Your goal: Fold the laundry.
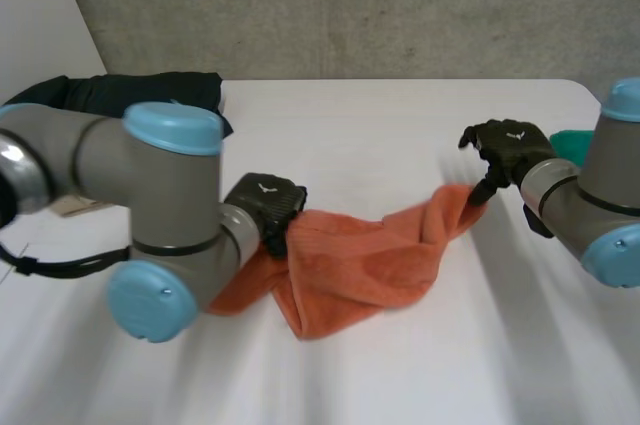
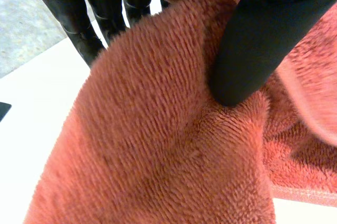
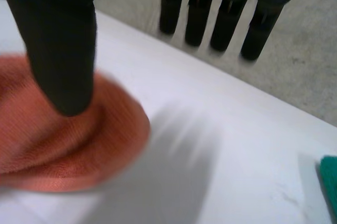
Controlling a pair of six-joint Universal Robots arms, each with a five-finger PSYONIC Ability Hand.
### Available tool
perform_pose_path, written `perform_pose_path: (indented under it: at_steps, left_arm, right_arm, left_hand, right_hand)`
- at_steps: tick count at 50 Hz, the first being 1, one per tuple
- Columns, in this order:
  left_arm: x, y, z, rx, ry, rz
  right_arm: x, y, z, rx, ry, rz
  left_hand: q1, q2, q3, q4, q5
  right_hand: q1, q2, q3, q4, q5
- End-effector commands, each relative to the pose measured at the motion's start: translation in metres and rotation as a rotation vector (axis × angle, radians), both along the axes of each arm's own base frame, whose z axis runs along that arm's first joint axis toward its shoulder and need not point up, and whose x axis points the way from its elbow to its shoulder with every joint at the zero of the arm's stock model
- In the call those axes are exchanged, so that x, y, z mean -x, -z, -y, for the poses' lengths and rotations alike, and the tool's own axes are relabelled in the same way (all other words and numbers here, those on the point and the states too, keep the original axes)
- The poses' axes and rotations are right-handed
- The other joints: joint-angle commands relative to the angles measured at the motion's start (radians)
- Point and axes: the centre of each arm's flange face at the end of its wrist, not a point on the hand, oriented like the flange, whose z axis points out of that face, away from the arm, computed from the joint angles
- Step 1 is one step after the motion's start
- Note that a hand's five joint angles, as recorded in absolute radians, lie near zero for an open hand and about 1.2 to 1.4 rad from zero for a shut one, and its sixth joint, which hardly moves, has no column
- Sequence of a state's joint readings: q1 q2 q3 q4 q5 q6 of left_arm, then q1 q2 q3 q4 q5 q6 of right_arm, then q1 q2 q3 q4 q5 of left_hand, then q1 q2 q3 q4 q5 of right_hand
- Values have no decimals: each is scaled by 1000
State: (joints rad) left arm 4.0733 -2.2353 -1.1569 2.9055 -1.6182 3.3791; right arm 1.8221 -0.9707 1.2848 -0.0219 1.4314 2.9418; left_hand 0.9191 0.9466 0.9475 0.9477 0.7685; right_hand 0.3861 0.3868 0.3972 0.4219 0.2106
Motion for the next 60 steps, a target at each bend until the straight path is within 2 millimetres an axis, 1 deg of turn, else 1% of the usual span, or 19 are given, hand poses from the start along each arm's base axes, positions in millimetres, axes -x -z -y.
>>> perform_pose_path:
  at_steps: [1,6,8,10,15,19,25,33,37,39,40,42,43,47,51,55,56,59,60]
  left_arm:
    - [6,-11,5,38,-48,24]
    - [-16,-45,6,122,-93,30]
    - [-24,-52,5,147,-90,37]
    - [-34,-57,1,168,-81,51]
    - [-61,-49,-12,164,-59,120]
    - [-78,-34,-12,142,-60,151]
    - [-90,-13,2,111,-55,126]
    - [-92,15,13,15,-35,131]
    - [-90,17,19,20,-49,128]
    - [-89,17,22,30,-56,120]
    - [-87,16,22,34,-52,121]
    - [-85,17,21,34,-49,126]
    - [-82,21,19,28,-38,132]
    - [-82,23,17,13,-57,152]
    - [-88,12,19,35,-99,156]
    - [-96,-11,21,86,-139,127]
    - [-100,-22,21,108,-158,113]
    - [-107,-38,23,143,-184,93]
    - [-111,-46,24,160,-198,89]
  right_arm:
    - [-4,-14,-11,39,32,-93]
    - [-18,-57,-53,141,-67,-126]
    - [-22,-64,-66,165,-107,-146]
    - [-29,-70,-88,196,-191,-188]
    - [-36,-62,-137,179,-342,-270]
    - [-37,-49,-163,120,-393,-272]
    - [-41,-21,-186,-5,-427,-229]
    - [-60,18,-182,-7,-437,-154]
    - [-71,29,-172,47,-429,-134]
    - [-78,36,-165,72,-425,-133]
    - [-82,42,-161,81,-419,-139]
    - [-86,47,-156,89,-411,-146]
    - [-89,53,-152,91,-406,-153]
    - [-95,56,-139,105,-379,-180]
    - [-86,43,-131,98,-312,-191]
    - [-67,6,-118,128,-232,-138]
    - [-57,-15,-109,155,-197,-107]
    - [-38,-41,-98,173,-153,-77]
    - [-24,-53,-91,166,-132,-74]
  left_hand:
    - [-244,-272,-273,-273,-268]
    - [-514,-542,-543,-543,-538]
    - [-532,-560,-561,-561,-556]
    - [-538,-566,-567,-567,-562]
    - [-576,-604,-605,-605,-600]
    - [-582,-610,-611,-611,-606]
    - [-579,-607,-608,-608,-603]
    - [-533,-560,-561,-561,-557]
    - [-278,-305,-306,-306,-302]
    - [54,26,25,25,30]
    - [218,190,189,189,194]
    - [345,317,316,316,321]
    - [459,431,430,430,435]
    - [477,450,449,449,453]
    - [477,450,449,449,453]
    - [477,450,449,449,453]
    - [477,450,449,449,453]
    - [477,450,449,449,453]
    - [477,450,449,449,453]
  right_hand:
    - [-212,-212,-223,-247,-211]
    - [-212,-212,-223,-247,-211]
    - [-212,-212,-223,-247,-211]
    - [-212,-212,-223,-247,-211]
    - [-133,-134,-144,-169,-132]
    - [-53,-54,-64,-89,-52]
    - [-29,-30,-41,-65,-29]
    - [-32,-33,-44,-68,-31]
    - [-21,-21,-32,-57,-20]
    - [67,66,56,31,68]
    - [201,200,190,165,202]
    - [396,395,385,360,397]
    - [571,570,559,535,572]
    - [1009,1008,998,973,1010]
    - [1010,1009,999,974,1011]
    - [1010,1009,999,974,1011]
    - [1010,1009,999,974,1011]
    - [1010,1009,999,974,1011]
    - [1010,1009,999,974,1011]
